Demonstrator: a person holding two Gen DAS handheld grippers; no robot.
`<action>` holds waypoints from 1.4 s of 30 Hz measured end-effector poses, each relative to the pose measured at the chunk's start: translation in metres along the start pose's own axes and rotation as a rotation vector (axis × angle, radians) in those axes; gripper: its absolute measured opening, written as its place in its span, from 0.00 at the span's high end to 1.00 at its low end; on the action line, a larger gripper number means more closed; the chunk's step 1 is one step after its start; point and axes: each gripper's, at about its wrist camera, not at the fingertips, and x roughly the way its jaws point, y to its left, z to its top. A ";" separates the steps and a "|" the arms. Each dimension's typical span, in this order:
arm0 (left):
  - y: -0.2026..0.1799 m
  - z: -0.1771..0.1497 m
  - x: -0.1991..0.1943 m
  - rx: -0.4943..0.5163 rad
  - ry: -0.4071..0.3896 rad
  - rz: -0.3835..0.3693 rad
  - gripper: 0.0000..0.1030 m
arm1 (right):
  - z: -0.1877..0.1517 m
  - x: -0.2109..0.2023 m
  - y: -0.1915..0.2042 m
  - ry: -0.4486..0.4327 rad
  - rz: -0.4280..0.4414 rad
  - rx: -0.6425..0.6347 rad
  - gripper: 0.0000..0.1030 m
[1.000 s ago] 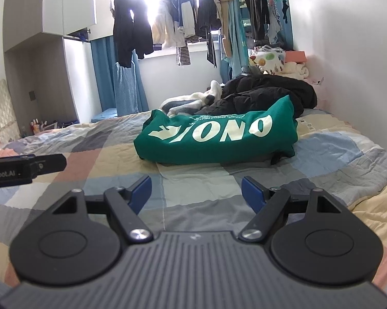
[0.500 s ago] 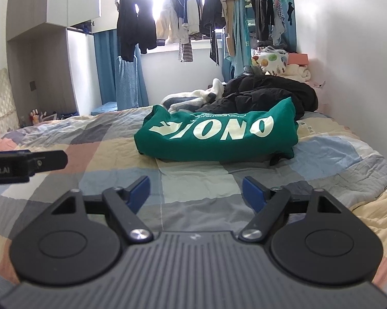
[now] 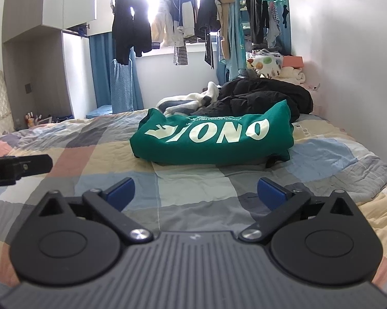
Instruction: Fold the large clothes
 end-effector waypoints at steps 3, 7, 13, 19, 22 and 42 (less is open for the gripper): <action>0.000 0.001 0.001 -0.004 0.006 -0.004 0.03 | -0.001 0.000 0.000 0.001 -0.005 0.008 0.00; 0.001 0.002 0.003 -0.015 0.009 -0.008 0.03 | -0.001 0.000 -0.001 0.001 -0.008 0.013 0.00; 0.000 0.001 0.005 -0.003 0.018 -0.007 0.03 | 0.000 0.002 -0.003 0.014 -0.008 0.017 0.00; -0.003 -0.001 0.006 0.007 0.022 -0.010 0.03 | 0.000 0.002 -0.003 0.014 -0.009 0.019 0.00; -0.003 -0.001 0.006 0.010 0.020 -0.012 0.03 | 0.001 0.004 -0.004 0.015 -0.008 0.017 0.00; -0.003 -0.002 0.005 0.002 0.018 -0.010 0.03 | 0.001 0.004 -0.003 0.015 -0.009 0.016 0.00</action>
